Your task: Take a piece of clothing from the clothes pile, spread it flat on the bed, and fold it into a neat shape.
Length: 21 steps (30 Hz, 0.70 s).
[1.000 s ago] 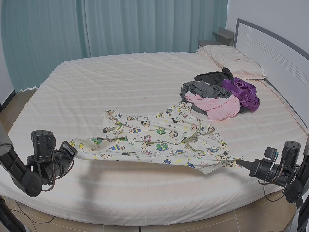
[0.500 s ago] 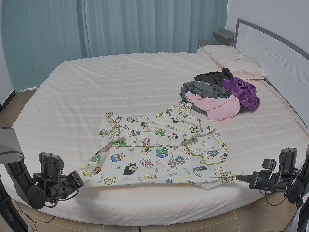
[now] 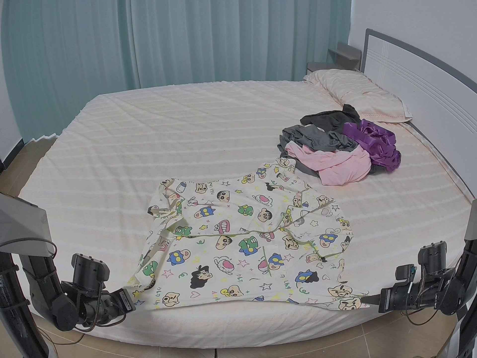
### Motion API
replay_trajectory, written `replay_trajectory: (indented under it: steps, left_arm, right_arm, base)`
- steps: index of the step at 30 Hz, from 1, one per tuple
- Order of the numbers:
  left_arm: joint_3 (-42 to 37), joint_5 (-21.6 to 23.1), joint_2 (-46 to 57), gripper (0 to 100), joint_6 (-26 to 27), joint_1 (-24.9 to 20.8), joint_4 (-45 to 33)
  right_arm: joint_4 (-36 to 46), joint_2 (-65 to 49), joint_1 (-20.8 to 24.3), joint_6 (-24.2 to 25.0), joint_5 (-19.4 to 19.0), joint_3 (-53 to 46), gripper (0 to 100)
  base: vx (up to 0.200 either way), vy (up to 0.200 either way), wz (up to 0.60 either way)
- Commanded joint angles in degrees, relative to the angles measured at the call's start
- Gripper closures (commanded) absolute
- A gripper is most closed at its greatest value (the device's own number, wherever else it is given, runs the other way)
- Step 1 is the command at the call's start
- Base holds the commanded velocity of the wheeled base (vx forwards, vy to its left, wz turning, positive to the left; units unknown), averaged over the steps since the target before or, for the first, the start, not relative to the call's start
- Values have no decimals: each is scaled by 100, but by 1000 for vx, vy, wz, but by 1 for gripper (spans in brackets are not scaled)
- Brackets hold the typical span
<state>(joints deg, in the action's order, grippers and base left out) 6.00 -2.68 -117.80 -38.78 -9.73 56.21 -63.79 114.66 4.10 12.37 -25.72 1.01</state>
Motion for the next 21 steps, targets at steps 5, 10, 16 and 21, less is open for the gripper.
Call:
replay_trajectory:
  steps: [5,10,16,21]
  left_arm:
    - [-143,-22,-138,0,2,-56,4]
    - [-389,-92,205,0,2,24,136]
    - [-275,-110,987,0,-7,235,224]
    - [-195,-110,1444,0,11,340,171]
  right_arm:
    - [34,232,12,-51,111,-101,0]
    - [16,-41,-76,-33,111,-101,0]
    - [-256,-252,-155,116,94,-22,0]
    - [-459,-208,-155,485,94,39,0]
  base:
    - [0,0,0]
    - [0,0,0]
    - [0,0,0]
    - [0,0,0]
